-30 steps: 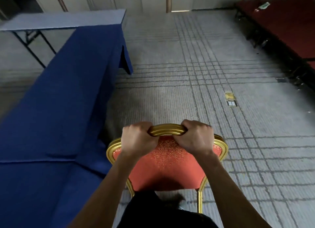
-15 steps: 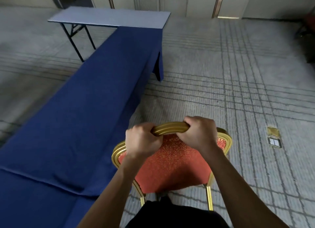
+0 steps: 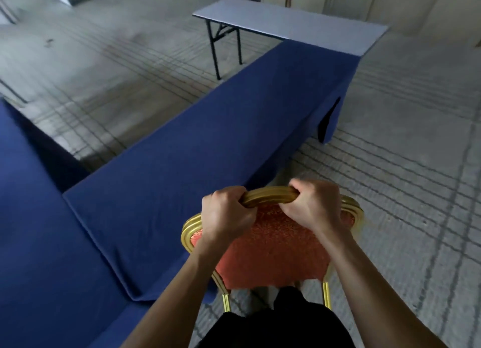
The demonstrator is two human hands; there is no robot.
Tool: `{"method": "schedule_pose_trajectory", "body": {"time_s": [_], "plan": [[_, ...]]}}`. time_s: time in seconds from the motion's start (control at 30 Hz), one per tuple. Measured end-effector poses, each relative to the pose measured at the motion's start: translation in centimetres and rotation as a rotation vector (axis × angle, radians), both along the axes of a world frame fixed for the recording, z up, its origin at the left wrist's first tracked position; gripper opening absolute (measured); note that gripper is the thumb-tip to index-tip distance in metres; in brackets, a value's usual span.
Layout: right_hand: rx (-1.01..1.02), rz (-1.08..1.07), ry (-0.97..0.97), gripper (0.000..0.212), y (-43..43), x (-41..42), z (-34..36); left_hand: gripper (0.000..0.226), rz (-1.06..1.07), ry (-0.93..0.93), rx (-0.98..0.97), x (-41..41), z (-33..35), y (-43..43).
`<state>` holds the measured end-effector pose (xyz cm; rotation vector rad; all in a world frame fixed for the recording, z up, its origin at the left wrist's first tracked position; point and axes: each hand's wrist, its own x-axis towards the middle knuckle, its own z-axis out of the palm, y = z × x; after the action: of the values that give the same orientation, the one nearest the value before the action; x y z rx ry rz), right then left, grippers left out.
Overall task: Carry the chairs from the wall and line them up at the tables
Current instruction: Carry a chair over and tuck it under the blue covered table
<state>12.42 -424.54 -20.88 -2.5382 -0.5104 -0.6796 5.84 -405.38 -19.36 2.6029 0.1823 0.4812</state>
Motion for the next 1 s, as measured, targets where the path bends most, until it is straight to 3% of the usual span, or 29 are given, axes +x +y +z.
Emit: {"method": "schedule_pose_trajectory", "body": {"time_s": [0.17, 0.47, 0.7, 1.0], "plan": [[0.058, 0.217, 0.017, 0.032, 2.2, 9.2, -1.0, 0.028, 0.201, 0.045, 0.048, 5.9, -0.7, 0.7], [0.094, 0.553, 0.033, 0.044, 9.1, 17.0, -1.8, 0.023, 0.441, -0.003, 0.067, 9.1, -1.4, 3.9], [0.132, 0.682, 0.004, 0.047, 15.9, 20.4, -0.9, 0.022, 0.595, -0.059, 0.072, 11.1, -1.5, 8.6], [0.117, 0.776, 0.013, 0.056, 20.9, 22.7, -1.2, 0.016, 0.632, -0.115, 0.116, 12.4, -2.5, 12.6]]}}
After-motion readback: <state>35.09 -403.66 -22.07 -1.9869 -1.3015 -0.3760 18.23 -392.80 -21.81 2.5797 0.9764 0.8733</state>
